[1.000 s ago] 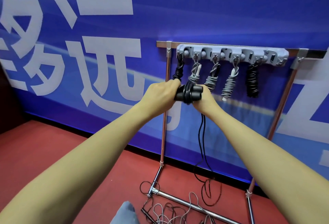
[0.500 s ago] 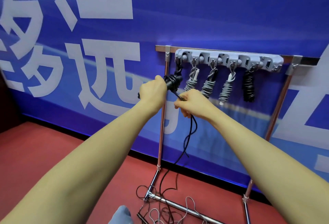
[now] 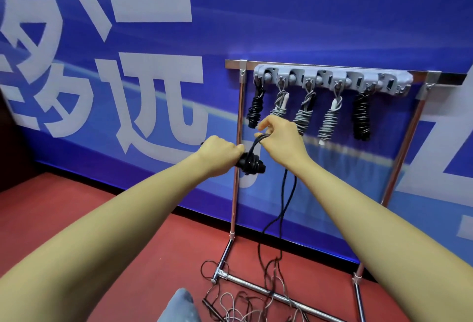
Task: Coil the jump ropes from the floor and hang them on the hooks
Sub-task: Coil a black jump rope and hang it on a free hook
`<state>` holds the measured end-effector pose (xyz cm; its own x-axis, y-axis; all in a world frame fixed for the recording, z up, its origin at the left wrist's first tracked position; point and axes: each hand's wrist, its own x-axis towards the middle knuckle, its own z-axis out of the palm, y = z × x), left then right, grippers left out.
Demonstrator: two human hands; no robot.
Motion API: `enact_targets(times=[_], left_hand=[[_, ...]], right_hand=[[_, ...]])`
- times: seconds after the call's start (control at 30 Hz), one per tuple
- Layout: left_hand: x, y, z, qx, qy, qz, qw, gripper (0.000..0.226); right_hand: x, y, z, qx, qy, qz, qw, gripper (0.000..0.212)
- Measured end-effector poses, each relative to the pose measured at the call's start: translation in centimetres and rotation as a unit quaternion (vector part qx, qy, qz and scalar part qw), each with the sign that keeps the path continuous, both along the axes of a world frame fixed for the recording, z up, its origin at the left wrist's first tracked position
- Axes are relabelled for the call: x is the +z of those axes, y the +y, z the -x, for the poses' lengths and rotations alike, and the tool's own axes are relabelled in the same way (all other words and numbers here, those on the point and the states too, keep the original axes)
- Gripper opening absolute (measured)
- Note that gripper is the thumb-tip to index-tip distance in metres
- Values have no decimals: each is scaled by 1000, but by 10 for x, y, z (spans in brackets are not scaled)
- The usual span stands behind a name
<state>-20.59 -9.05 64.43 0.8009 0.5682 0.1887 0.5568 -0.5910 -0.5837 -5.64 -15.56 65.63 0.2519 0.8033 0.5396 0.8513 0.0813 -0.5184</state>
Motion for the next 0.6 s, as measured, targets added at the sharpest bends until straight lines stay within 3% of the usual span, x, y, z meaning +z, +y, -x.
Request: enact_targets(times=[0.13,0.23,0.37,0.47,0.6], left_hand=[[-10,0,2,-182,-70,-58,979,29],[-12,3,4,-247,-118,-82,958,11],[-8,1,4,-279,-134,-105,945,17],[-5,-3,4,-305,-146,-88,937,10],[12,-24,-1,-256,-244,9,935,9]], right_hand=[[-2,7,-10,-23,28,34,999,23],[-5,4,-21,-32,32,65,997,26],[-10,2,-26,-29,-4,84,996,28],[-12,1,-22,-26,-51,66,996,29],[-15,2,-18,11,-13,30,999,21]])
